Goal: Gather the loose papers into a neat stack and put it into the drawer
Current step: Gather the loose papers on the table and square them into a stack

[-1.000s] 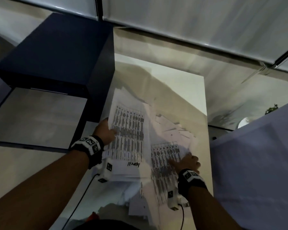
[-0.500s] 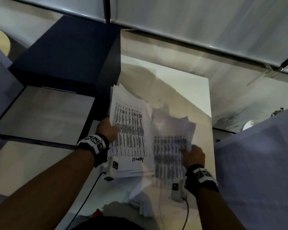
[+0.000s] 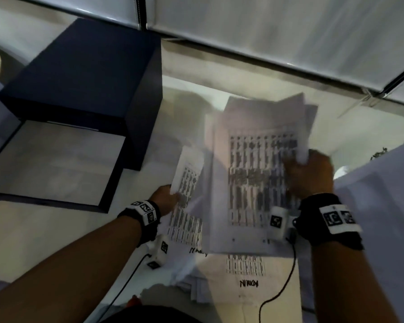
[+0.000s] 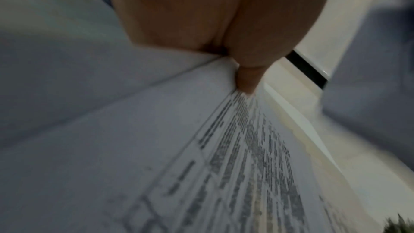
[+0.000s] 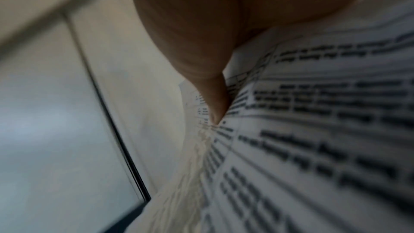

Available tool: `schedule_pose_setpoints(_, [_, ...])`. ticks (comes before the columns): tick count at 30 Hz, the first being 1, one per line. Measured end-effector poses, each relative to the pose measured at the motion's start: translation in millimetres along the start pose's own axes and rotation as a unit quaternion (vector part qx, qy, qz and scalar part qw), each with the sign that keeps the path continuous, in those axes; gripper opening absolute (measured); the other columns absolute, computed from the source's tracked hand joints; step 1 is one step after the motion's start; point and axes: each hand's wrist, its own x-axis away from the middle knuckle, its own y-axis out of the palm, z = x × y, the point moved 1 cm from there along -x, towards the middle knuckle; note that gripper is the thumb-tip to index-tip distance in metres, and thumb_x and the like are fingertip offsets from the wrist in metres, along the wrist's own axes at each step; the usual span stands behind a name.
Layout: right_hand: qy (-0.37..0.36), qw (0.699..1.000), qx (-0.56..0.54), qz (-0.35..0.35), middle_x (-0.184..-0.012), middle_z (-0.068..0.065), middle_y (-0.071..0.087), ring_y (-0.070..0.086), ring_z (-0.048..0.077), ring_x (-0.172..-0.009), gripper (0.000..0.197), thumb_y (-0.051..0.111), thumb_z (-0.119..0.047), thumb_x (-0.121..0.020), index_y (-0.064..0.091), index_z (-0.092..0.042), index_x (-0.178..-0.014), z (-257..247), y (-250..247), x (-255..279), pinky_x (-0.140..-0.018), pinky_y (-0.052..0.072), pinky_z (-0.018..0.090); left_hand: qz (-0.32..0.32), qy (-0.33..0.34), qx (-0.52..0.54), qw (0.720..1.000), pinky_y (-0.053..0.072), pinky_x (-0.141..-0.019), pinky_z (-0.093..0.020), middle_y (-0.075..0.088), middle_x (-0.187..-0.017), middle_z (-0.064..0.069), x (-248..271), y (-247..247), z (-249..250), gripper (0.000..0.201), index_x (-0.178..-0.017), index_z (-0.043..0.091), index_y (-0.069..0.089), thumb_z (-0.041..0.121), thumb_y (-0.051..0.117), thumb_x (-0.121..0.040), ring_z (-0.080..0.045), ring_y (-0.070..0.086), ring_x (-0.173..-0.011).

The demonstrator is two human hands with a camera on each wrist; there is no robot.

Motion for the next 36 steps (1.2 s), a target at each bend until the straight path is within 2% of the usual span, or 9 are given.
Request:
schedule_pose_setpoints(3, [0.04, 0.989, -0.004, -0.14, -0.083, 0.016, 0.068, 0.064, 0.026, -0.074, 0.033, 0.071, -0.039, -0.083, 0.069, -0.007, -0.091, 32.0, 71.8, 8.0, -0.058, 0.035, 0.026, 0.019, -0.037, 0.042, 0.998, 0.041, -0.091, -0.023, 0.065, -0.119, -0.014, -0.7, 0.4, -2.7, 0.039, -0.115, -0.001, 0.067, 0.03, 0.047, -0.1, -0.029, 0.06, -0.115])
schedule_pose_setpoints(7, [0.156, 0.968, -0.024, -0.194, -0.128, 0.021, 0.058, 0.059, 0.038, -0.111, 0.058, 0.068, -0.025, -0.087, 0.044, -0.01, -0.138, 67.3, 145.1, 33.6, -0.083, 0.049, 0.037, 0.04, -0.069, 0.069, 0.994, 0.033, -0.108, -0.03, 0.051, -0.141, -0.02, 3.2, 7.1, -0.3, 0.055, -0.135, -0.003, 0.051, 0.039, 0.037, -0.103, -0.032, 0.048, -0.132])
schedule_pose_setpoints(11, [0.145, 0.957, -0.021, -0.25, -0.138, 0.021, 0.052, 0.052, 0.036, -0.124, 0.049, 0.057, -0.015, -0.094, 0.045, -0.002, -0.139, 72.7, 193.7, 61.0, -0.102, 0.043, 0.036, 0.016, -0.024, 0.055, 0.998, 0.04, -0.106, -0.029, 0.054, -0.14, -0.01, 0.5, 20.5, -7.3, 0.058, -0.14, 0.008, 0.045, 0.043, 0.055, -0.095, -0.027, 0.054, -0.124])
schedule_pose_setpoints(15, [0.135, 0.951, -0.038, -0.277, -0.14, 0.015, 0.048, 0.05, 0.033, -0.126, 0.062, 0.061, -0.014, -0.09, 0.035, -0.005, -0.146, 72.1, 204.4, 75.6, -0.103, 0.042, 0.031, 0.037, 0.008, -0.028, 0.999, 0.046, -0.095, -0.029, 0.06, -0.127, -0.012, 3.1, 20.2, -7.2, 0.047, -0.134, 0.011, 0.047, 0.02, 0.061, -0.091, -0.027, 0.06, -0.108])
schedule_pose_setpoints(19, [0.154, 0.954, -0.118, -0.23, -0.155, 0.013, 0.029, 0.035, 0.031, -0.14, 0.098, 0.077, -0.033, -0.08, 0.018, -0.008, -0.153, 73.9, 171.5, 73.1, -0.114, 0.033, 0.04, 0.063, 0.111, 0.087, 0.988, 0.044, -0.101, -0.031, 0.062, -0.123, -0.007, 25.7, 0.0, 21.7, 0.044, -0.135, 0.009, 0.052, 0.004, 0.059, -0.092, -0.021, 0.058, -0.11])
schedule_pose_setpoints(23, [0.132, 0.887, -0.408, -0.173, -0.131, 0.009, 0.06, 0.064, 0.027, -0.108, 0.08, 0.083, -0.011, -0.073, 0.041, -0.014, -0.141, 37.0, 111.6, 48.6, -0.091, 0.054, 0.043, 0.06, 0.22, 0.183, 0.956, 0.05, -0.097, -0.035, 0.068, -0.12, 0.0, 48.4, -33.6, 71.4, 0.037, -0.126, 0.016, 0.061, 0.01, 0.066, -0.09, -0.017, 0.064, -0.11])
schedule_pose_setpoints(30, [-0.003, 0.885, -0.463, -0.055, -0.098, 0.001, 0.075, 0.073, 0.017, -0.088, 0.031, 0.082, -0.002, -0.071, 0.072, -0.013, -0.098, -15.6, 54.9, 41.1, -0.076, 0.06, 0.029, 0.117, 0.326, 0.253, 0.903, 0.057, -0.071, -0.024, 0.072, -0.08, 0.004, 74.8, -57.7, 123.5, 0.01, -0.091, 0.013, 0.07, 0.012, 0.076, -0.083, -0.006, 0.072, -0.083])
schedule_pose_setpoints(33, [0.01, 0.925, -0.37, -0.093, -0.097, -0.003, 0.071, 0.068, 0.013, -0.082, 0.03, 0.082, -0.005, -0.073, 0.069, -0.013, -0.099, 0.4, 83.1, 60.9, -0.072, 0.055, 0.012, 0.078, 0.263, 0.201, 0.94, 0.061, -0.076, -0.035, 0.075, -0.089, 0.001, 64.3, -34.3, 95.4, 0.021, -0.101, 0.008, 0.071, 0.022, 0.075, -0.085, -0.013, 0.073, -0.086])
schedule_pose_setpoints(36, [0.051, 0.963, -0.2, -0.171, -0.114, 0.002, 0.063, 0.061, 0.023, -0.102, 0.045, 0.078, -0.012, -0.078, 0.058, -0.015, -0.119, 43.9, 119.3, 74.5, -0.095, 0.051, 0.033, 0.072, 0.163, 0.189, 0.966, 0.054, -0.087, -0.032, 0.071, -0.106, -0.002, 50.7, -8.9, 65.2, 0.027, -0.113, 0.011, 0.069, 0.024, 0.069, -0.089, -0.02, 0.069, -0.1])
